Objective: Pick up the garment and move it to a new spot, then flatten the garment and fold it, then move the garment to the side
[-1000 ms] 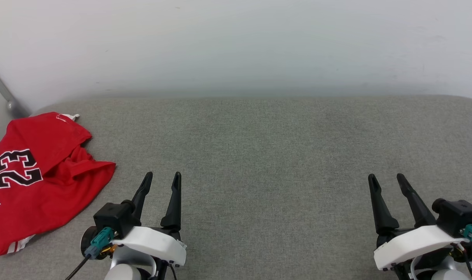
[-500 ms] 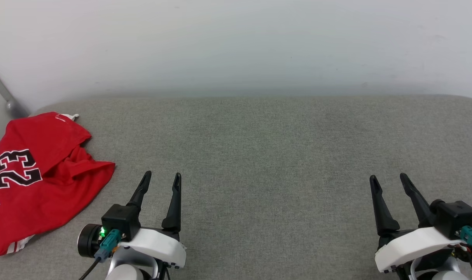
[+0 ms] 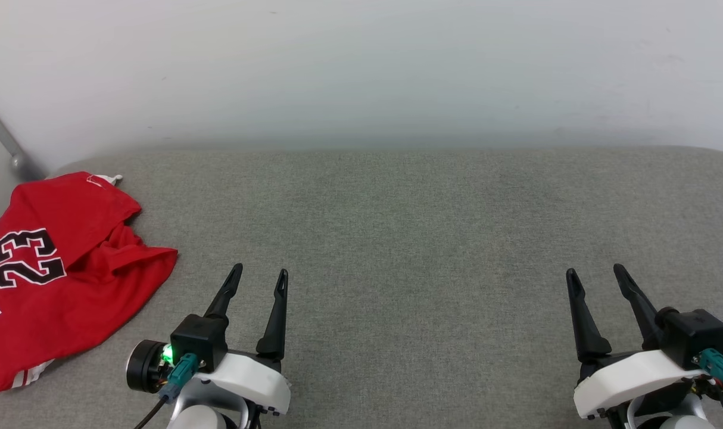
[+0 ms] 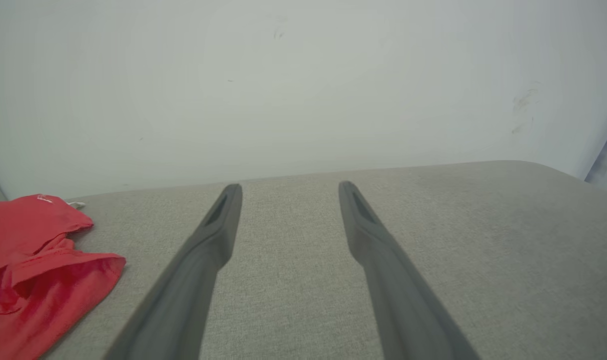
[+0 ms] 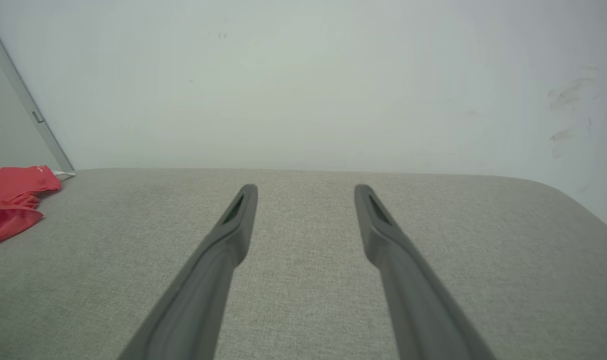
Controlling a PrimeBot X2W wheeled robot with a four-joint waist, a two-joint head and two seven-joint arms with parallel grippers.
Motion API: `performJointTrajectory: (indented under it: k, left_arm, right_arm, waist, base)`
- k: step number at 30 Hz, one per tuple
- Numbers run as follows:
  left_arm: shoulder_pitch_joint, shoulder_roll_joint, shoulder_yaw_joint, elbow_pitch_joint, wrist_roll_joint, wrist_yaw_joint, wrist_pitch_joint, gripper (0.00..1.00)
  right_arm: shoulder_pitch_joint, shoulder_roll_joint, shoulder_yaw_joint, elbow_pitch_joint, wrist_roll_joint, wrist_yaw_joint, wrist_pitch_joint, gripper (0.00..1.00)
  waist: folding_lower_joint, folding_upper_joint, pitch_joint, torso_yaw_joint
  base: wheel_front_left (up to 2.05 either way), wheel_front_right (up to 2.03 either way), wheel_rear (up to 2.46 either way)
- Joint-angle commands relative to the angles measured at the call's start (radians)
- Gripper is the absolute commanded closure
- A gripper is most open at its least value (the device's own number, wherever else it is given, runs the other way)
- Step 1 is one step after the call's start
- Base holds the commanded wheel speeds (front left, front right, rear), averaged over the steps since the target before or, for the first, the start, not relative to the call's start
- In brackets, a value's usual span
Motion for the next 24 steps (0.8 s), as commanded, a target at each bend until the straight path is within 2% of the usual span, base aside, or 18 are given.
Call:
performJointTrajectory:
  k: [1,17,24]
  left_arm:
    - [-0.009,0.000,0.004,0.006,-0.008,-0.005,-0.006,0.00]
    - [-0.014,-0.002,0.008,0.032,-0.037,0.003,-0.005,0.00]
    - [-0.025,-0.002,0.013,0.039,-0.047,0.027,-0.004,0.00]
  right_arm:
    - [0.009,0.003,-0.001,0.001,0.000,0.000,-0.006,0.00]
    - [0.004,0.003,-0.005,0.018,0.009,0.000,-0.015,0.00]
    - [0.012,0.003,-0.006,-0.001,-0.024,0.000,-0.008,0.00]
  waist:
    - [0.0000,-0.0001,0.000,0.001]
    - [0.0000,-0.0001,0.000,0.008]
    - [0.0000,-0.0001,0.004,0.068]
  base:
    - [0.00,0.00,0.00]
    - [0.00,0.00,0.00]
    - [0.00,0.00,0.00]
